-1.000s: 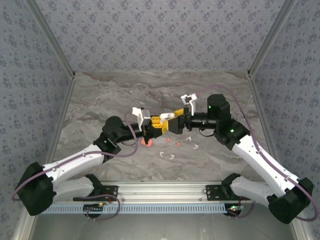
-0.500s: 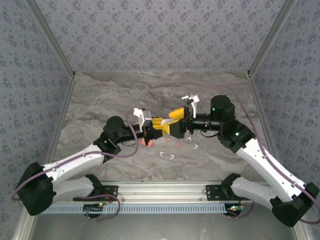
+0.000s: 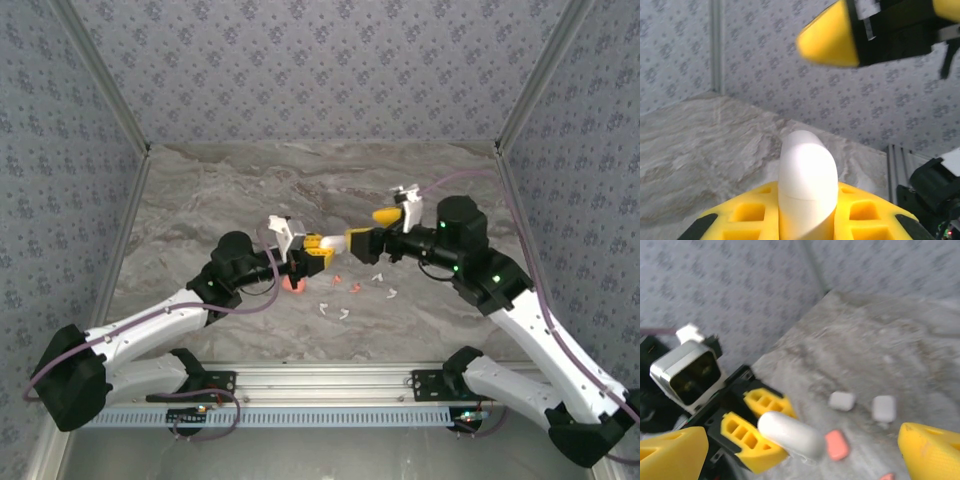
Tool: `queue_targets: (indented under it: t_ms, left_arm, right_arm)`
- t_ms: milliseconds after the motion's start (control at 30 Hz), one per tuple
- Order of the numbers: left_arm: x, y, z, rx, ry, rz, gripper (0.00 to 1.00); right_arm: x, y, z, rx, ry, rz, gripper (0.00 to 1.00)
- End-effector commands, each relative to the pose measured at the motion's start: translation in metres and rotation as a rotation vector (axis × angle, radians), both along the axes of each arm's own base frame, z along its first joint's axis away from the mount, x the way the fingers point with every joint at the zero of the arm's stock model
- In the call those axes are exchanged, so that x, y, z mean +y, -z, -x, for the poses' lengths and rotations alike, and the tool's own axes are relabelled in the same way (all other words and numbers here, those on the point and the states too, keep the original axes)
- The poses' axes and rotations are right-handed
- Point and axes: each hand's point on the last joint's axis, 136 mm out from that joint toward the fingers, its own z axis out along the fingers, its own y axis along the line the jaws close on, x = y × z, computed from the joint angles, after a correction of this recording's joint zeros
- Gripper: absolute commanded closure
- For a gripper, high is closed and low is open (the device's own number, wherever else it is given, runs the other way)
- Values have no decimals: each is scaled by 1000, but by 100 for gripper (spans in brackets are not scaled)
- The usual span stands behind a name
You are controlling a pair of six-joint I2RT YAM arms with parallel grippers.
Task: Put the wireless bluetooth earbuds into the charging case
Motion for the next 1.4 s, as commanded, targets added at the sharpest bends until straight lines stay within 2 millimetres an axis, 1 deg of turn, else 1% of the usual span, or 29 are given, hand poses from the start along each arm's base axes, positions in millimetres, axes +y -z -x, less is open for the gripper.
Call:
queue_targets:
  t_ms: [0,133,233,367,467,533,600,700,800,900,1100,1233,1367]
  left_arm:
    - [23,-2,-40,69,-162,-22,100]
    - [57,18,-92,263,-286,8,100]
    - [74,40,-123,389,-361,-35,100]
    - [90,79,-161,580,-435,-101,100]
    - [109,108,-187,721,-508,-102,100]
    - [117,122,-201,798,-531,-88,100]
    - [120,135,-212,857,-532,-94,100]
    - [122,158,-223,942,-546,-144,100]
    - [121,178,-231,994,-547,-186,100]
    - [120,192,-235,1024,-550,-199,100]
    - [117,213,-238,1076,-514,-205,95]
    - [117,225,-235,1101,-498,-218,90]
    - [119,234,-233,1125,-493,-256,86]
  right_arm:
    - [-40,13,-18,29,214,-23,0]
    - [-58,42,-22,133,289,-45,0]
    - [-67,60,-22,185,332,-29,0]
    - [-75,66,-21,208,363,-27,0]
    - [-79,68,-19,219,378,-18,0]
    - [-82,69,-17,221,385,-13,0]
    - [-84,71,-16,225,395,-9,0]
    - [-86,72,-14,230,406,-6,0]
    - [-88,76,-13,244,412,4,0]
    - [-88,80,-11,257,414,8,0]
    - [-89,88,-9,271,417,9,0]
    - [-87,87,-9,262,401,5,0]
    - [-89,89,-10,265,412,12,0]
